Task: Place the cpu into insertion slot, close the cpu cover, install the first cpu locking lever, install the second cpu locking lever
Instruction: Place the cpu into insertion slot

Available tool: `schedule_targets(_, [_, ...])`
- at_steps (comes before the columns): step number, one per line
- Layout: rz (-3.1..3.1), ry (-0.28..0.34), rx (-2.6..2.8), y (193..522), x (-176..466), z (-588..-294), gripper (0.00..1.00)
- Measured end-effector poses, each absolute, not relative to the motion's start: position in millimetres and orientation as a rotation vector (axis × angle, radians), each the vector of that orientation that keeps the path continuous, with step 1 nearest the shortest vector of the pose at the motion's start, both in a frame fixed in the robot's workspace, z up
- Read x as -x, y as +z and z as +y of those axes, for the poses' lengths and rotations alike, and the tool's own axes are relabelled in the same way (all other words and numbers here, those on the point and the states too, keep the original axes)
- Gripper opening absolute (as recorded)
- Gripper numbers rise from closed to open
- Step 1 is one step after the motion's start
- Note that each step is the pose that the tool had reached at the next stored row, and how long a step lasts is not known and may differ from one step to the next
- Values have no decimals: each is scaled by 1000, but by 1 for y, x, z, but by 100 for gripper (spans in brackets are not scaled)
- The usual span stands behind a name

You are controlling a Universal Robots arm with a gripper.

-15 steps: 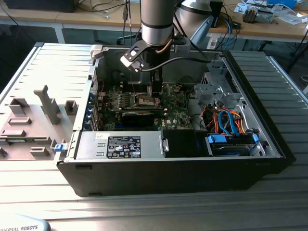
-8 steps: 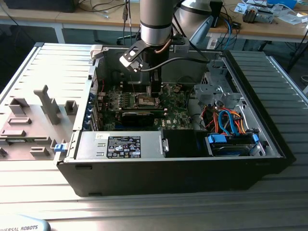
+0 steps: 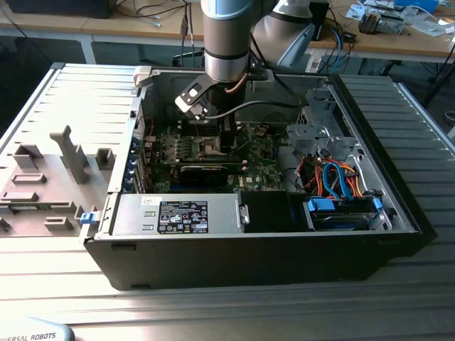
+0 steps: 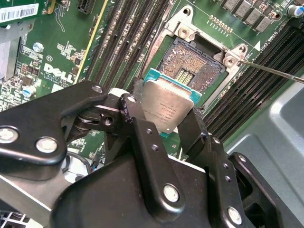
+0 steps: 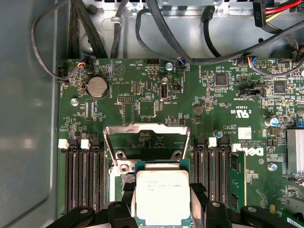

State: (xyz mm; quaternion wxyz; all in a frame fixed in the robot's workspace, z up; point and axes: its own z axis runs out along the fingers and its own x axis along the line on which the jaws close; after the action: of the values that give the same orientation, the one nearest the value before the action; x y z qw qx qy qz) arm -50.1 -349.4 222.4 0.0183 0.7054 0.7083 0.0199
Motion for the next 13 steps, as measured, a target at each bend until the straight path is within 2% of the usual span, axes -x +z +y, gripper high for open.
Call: schedule_targets(13, [2200,62,-2190,221,57,-348,54])
